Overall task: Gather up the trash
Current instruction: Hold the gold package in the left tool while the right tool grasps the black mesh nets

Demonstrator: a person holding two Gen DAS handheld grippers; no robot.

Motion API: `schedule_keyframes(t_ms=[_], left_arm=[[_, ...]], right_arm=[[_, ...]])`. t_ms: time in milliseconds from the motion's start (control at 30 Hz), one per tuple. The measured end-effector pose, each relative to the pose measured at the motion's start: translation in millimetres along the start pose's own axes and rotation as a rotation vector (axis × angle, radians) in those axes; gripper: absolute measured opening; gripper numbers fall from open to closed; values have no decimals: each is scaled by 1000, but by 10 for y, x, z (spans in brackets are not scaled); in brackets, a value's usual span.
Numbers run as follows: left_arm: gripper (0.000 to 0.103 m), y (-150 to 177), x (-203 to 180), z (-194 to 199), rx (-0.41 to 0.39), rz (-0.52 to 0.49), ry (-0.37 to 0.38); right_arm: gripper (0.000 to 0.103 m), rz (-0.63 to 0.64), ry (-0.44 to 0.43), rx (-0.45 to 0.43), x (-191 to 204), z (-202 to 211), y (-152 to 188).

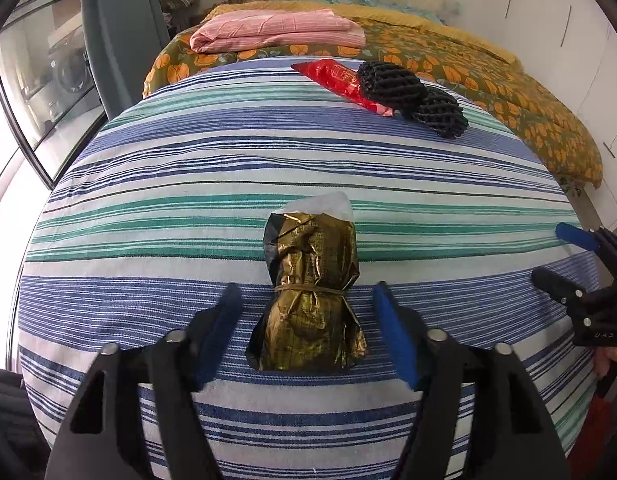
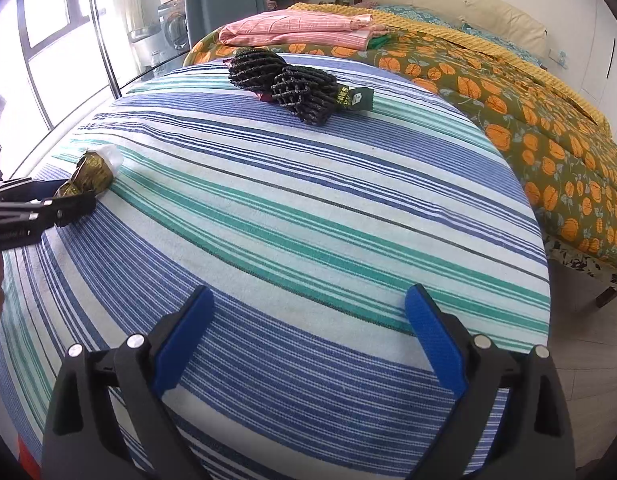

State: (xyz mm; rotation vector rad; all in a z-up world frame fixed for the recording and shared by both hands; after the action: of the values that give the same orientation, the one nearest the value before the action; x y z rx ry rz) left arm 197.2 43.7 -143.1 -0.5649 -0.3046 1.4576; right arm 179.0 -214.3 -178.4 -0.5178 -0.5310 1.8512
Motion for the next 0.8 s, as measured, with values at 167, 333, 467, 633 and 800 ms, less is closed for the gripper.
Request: schedule_keyframes(t_ms=[167, 333, 467, 633, 800], left_arm=[[91, 15, 0, -56, -18, -3, -34], [98, -7, 37, -90, -6, 8, -37], [98, -6, 41, -88, -7, 11, -35], [99, -14, 57, -96, -6, 13, -35], [99, -15, 54, -96, -6, 14, -35]], right_arm=[[94, -7, -5, 2, -8, 9, 17], [94, 32, -48, 20, -28, -27, -68], [94, 139, -43, -52, -139, -69, -541], [93, 437, 11, -59, -76, -378, -1283], [76, 497, 32, 22, -106, -780, -1677]])
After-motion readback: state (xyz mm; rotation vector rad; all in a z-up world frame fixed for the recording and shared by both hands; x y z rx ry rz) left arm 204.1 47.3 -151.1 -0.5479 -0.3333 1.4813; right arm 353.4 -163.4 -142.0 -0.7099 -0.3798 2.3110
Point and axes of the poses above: each gripper's, at about its wrist camera, not at the fingertips, and z roughly against the way its jaws point, x to its left, y to its underside, the point moved 2 cm from there along -z, roughly the way its jaws point, and after that the axes turned 15 degrees about z, right-handed, at the moved point
